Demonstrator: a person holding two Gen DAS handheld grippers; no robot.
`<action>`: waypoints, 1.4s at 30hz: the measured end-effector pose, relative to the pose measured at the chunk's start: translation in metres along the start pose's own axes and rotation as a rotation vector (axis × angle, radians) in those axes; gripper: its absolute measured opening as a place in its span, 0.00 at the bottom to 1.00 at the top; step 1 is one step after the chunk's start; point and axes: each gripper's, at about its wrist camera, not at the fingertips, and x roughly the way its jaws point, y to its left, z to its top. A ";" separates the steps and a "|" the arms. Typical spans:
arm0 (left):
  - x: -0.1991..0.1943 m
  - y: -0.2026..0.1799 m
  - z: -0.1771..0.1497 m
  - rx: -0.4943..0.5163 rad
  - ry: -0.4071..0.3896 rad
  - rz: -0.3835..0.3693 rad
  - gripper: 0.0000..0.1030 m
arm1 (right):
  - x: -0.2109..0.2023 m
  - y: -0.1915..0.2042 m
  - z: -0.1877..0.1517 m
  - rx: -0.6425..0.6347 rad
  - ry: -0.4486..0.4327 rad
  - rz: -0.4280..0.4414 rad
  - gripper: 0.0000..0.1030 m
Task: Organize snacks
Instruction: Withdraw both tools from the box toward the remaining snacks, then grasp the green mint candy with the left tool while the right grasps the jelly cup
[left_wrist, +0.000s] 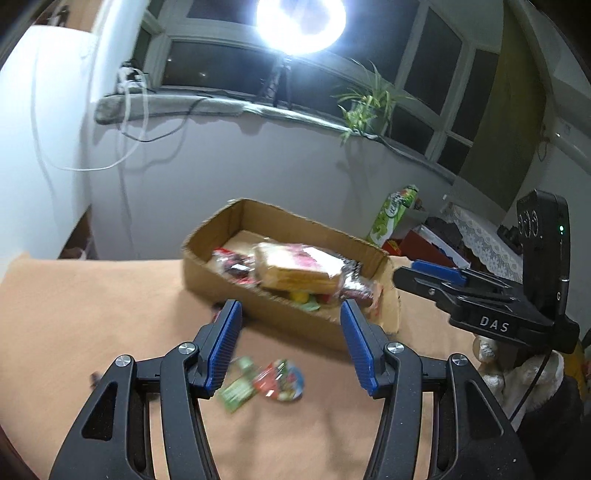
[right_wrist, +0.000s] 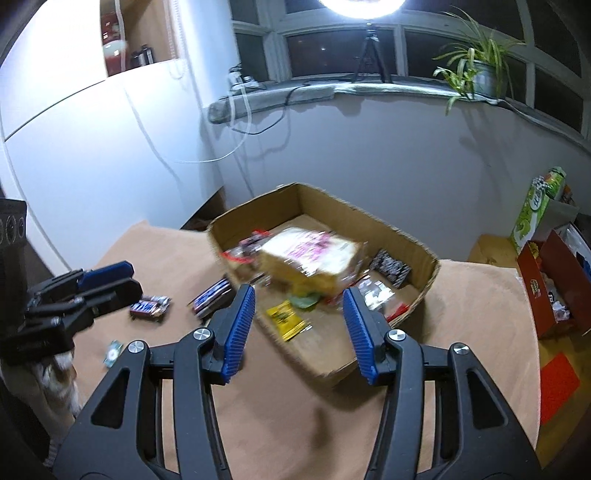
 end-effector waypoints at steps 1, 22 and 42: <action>-0.004 0.003 -0.002 -0.005 -0.001 0.005 0.53 | -0.001 0.005 -0.003 -0.008 0.003 0.008 0.54; -0.060 0.085 -0.103 -0.132 0.099 0.224 0.61 | 0.045 0.072 -0.067 -0.142 0.150 0.042 0.80; -0.025 0.082 -0.121 -0.075 0.158 0.284 0.42 | 0.111 0.088 -0.065 -0.174 0.226 0.002 0.80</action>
